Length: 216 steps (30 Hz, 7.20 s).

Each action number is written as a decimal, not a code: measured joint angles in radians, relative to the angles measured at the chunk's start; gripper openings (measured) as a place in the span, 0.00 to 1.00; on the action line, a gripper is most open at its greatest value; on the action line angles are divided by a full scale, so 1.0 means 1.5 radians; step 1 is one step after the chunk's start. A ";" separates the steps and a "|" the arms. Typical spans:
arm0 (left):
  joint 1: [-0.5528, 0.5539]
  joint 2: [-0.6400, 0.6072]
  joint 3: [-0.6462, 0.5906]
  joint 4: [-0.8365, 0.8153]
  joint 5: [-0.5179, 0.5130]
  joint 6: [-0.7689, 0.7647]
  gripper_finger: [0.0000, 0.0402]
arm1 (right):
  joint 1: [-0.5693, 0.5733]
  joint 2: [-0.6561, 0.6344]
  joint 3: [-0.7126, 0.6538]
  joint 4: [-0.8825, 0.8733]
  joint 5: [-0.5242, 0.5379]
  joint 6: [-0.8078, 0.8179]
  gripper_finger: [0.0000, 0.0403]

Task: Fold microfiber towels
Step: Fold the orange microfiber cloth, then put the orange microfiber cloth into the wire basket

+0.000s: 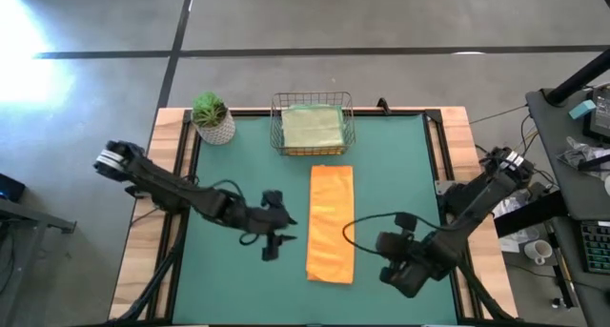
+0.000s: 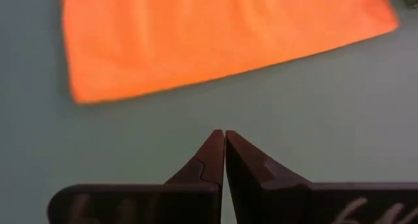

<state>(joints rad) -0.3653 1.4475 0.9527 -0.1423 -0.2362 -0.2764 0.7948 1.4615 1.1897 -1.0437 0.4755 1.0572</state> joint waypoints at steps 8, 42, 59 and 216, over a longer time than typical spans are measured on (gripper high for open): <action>-0.048 0.143 0.104 0.000 0.000 -0.003 0.44 | 0.065 -0.026 -0.099 0.155 -0.003 -0.021 0.02; -0.083 0.338 0.195 0.037 0.073 0.004 0.44 | -0.043 0.068 -0.168 0.525 -0.109 -0.445 0.38; -0.077 0.365 0.195 0.037 0.091 0.032 0.44 | -0.062 0.166 -0.168 0.620 -0.148 -0.473 0.38; -0.010 0.311 0.236 -0.166 -0.020 0.102 0.40 | -0.210 0.030 -0.189 0.524 -0.173 -0.544 0.52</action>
<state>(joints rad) -0.3806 1.9145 1.3067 -0.3912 -0.2657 -0.1226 0.4797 1.5063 0.9068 -0.2583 0.2162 0.2413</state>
